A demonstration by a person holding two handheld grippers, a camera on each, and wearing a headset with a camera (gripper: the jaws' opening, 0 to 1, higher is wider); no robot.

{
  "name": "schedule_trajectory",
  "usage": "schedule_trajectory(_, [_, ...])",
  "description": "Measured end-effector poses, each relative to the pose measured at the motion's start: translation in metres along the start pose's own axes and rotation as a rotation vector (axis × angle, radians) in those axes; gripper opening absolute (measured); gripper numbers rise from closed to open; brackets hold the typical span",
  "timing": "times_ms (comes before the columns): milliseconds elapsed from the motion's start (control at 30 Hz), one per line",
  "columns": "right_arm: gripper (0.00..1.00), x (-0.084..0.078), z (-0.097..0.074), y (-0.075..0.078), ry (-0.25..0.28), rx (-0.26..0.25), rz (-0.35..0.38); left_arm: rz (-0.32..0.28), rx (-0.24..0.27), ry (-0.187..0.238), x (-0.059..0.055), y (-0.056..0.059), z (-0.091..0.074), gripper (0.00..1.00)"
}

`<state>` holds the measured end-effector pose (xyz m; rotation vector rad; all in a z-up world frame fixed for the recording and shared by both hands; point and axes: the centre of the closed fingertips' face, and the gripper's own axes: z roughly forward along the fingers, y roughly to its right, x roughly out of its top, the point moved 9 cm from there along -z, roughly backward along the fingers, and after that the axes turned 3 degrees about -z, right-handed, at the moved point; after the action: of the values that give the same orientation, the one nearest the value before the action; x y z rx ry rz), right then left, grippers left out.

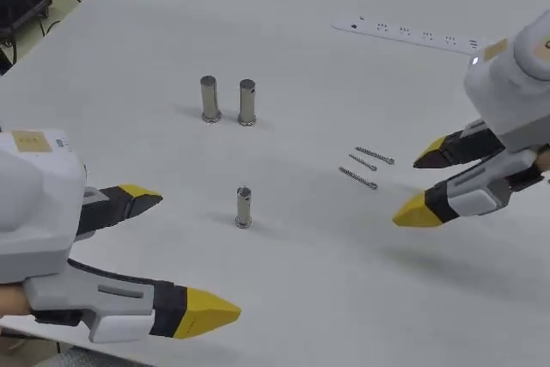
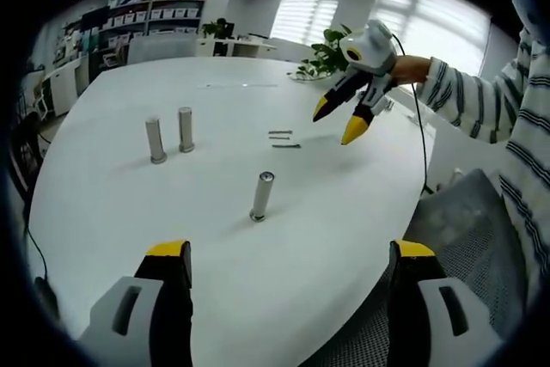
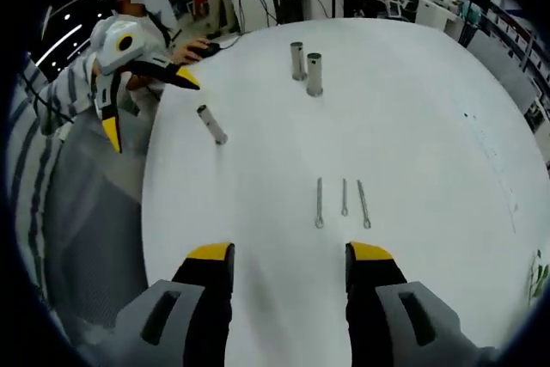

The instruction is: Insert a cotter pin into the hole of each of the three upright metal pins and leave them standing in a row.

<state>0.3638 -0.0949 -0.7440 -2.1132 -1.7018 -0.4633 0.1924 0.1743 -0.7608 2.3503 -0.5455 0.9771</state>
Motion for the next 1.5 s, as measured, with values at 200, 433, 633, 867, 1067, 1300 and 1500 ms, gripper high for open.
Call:
schedule_trajectory(200, [0.41,0.006,0.005,0.013,0.004,-0.004,-0.005,0.008,0.014,0.004,0.0,0.0,-0.004,0.95])
schedule_trajectory(433, [0.37,0.009,0.013,0.024,-0.012,-0.011,-0.022,0.007,0.016,0.0,0.0,0.001,-0.006,0.94])
schedule_trajectory(633, [0.33,0.009,0.023,0.035,-0.057,-0.028,-0.052,-0.004,0.015,0.002,-0.001,0.0,-0.004,0.95])
schedule_trajectory(867, [0.25,0.013,0.037,0.037,-0.063,-0.023,-0.043,-0.005,0.01,-0.004,-0.002,0.001,-0.003,0.93])
schedule_trajectory(1067, [0.23,0.016,0.044,0.038,-0.076,-0.03,-0.065,-0.01,0.009,-0.006,-0.004,0.002,-0.003,0.94])
schedule_trajectory(1300, [0.19,0.017,0.049,0.042,-0.076,-0.041,-0.052,-0.014,0.008,-0.021,-0.006,0.001,-0.002,0.94])
schedule_trajectory(1500, [0.17,0.017,0.052,0.043,-0.075,-0.036,-0.011,-0.017,0.003,-0.026,-0.007,0.001,-0.002,0.93])
